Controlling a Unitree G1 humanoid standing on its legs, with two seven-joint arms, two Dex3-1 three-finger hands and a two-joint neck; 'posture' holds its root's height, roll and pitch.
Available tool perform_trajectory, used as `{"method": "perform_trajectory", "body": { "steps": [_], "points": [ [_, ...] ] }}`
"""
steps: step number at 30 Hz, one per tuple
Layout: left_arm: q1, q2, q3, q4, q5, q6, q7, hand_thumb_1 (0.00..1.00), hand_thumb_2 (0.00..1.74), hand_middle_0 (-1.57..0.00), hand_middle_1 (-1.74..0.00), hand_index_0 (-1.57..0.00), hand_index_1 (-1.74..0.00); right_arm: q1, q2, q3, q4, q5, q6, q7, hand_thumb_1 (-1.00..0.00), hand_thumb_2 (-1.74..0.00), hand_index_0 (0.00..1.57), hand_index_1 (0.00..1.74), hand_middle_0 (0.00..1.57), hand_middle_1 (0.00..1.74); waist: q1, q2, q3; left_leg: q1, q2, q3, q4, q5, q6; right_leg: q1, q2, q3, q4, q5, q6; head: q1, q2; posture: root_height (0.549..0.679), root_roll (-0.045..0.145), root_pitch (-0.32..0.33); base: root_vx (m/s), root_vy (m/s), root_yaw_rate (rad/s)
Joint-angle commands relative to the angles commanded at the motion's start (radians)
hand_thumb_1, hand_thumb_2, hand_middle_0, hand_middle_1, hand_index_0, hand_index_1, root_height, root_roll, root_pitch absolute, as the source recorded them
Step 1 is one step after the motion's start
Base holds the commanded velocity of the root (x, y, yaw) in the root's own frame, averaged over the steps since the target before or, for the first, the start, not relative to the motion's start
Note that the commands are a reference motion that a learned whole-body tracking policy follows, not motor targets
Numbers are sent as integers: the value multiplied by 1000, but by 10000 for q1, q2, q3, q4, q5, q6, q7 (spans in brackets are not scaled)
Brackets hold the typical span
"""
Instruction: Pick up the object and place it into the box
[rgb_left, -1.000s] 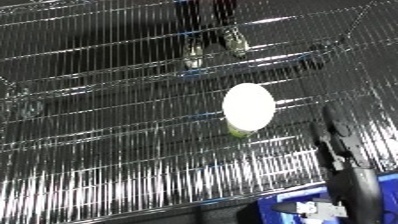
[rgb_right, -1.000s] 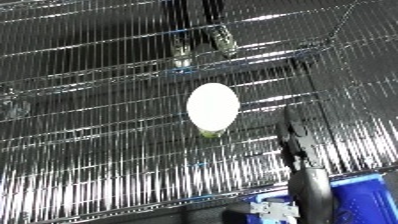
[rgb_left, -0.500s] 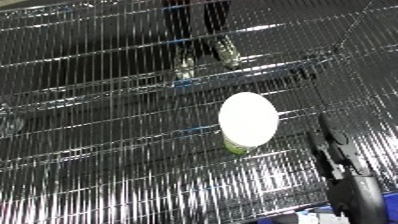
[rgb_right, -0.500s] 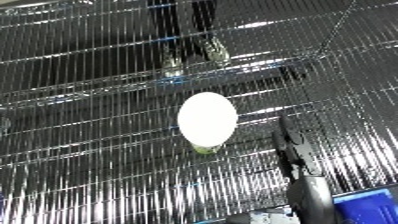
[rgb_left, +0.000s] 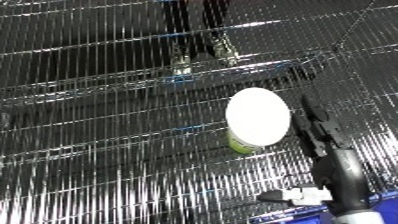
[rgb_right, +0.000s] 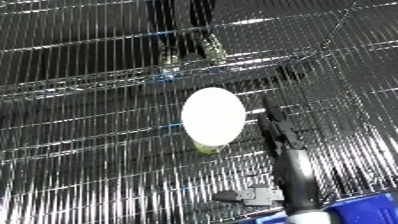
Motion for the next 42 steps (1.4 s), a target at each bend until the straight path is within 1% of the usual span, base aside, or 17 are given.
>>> {"method": "perform_trajectory", "body": {
  "steps": [13,16,17,19,23,28,35,38,42],
  "points": [
    [-12,-7,15,5,-5,-3,0,1000,1740,-1570,-1740,-1570,-1740,-81,-9,45,77,33,-27,9,0,0,0,0,0,0,-14,9,0,-19,1,-4,3,2,0,-17,1,-4,-1,5,-2,0,0,572,14,299,0,0,0],
    [20,4,-97,12,-80,-31,-56,1000,1740,-1570,-1740,-1570,-1740,-490,107,192,324,103,122,91,0,0,0,0,0,0,108,77,0,-8,-29,-26,1,23,4,-7,-19,-19,1,5,-29,563,139,571,15,296,-41,5,27],
    [43,-28,-161,19,-115,-60,-94,1000,1740,-1570,-1740,-1570,-1740,-752,195,310,508,115,204,141,-50,-87,79,87,79,87,174,126,0,6,-44,-35,-12,41,3,-5,-31,-24,2,4,-46,783,231,571,15,294,-80,43,53],
    [106,-141,-283,42,-174,-142,-162,1000,1740,-1570,-1740,-1570,-1740,-1275,397,546,922,110,323,267,-150,-261,235,261,235,261,274,237,0,42,-69,-49,-83,95,-4,-1,-49,-32,-9,5,-69,814,376,571,17,293,-83,60,44],
    [205,-287,-352,67,-216,-274,-216,1000,1740,-1570,-1740,-1570,-1740,-1647,548,717,1276,83,284,379,-350,-609,549,609,549,609,306,333,0,81,-85,-52,-231,189,-12,-11,-64,-42,-47,28,-68,853,484,572,19,295,-41,36,2],
    [272,-312,-375,25,-261,-321,-236,1000,1740,-1570,-1740,-1570,-1740,-1756,594,753,1365,108,217,416,-600,-1044,942,1044,942,1044,314,378,0,123,-102,-42,-261,207,-9,-4,-75,-42,-66,51,-67,909,477,572,21,294,-10,8,-1],
    [367,-331,-359,24,-301,-372,-247,1000,1740,-1570,-1740,-1570,-1740,-1807,625,783,1330,13,316,466,-950,-1653,1492,1653,1492,1653,315,401,0,167,-83,-36,-280,223,-13,31,-76,-45,-59,26,-82,932,449,573,22,292,-7,-1,-3],
    [425,-355,-327,18,-258,-424,-266,1000,1740,-1570,-1740,-1570,-1740,-1731,608,771,1284,-66,376,428,-950,-1653,1492,1653,1492,1653,302,391,0,201,-73,-42,-330,243,-14,51,-57,-46,-69,23,-86,940,482,573,22,293,-13,-13,-7],
    [538,-367,-200,-34,-200,-501,-262,1000,1740,-1570,-1740,-1570,-1740,-1416,578,649,1017,-292,314,376,-950,-1653,1492,1653,1492,1653,245,360,0,338,-47,-35,-511,301,-24,162,-24,-51,-163,43,-72,943,520,576,22,292,-22,-13,-28]
  ]
}}
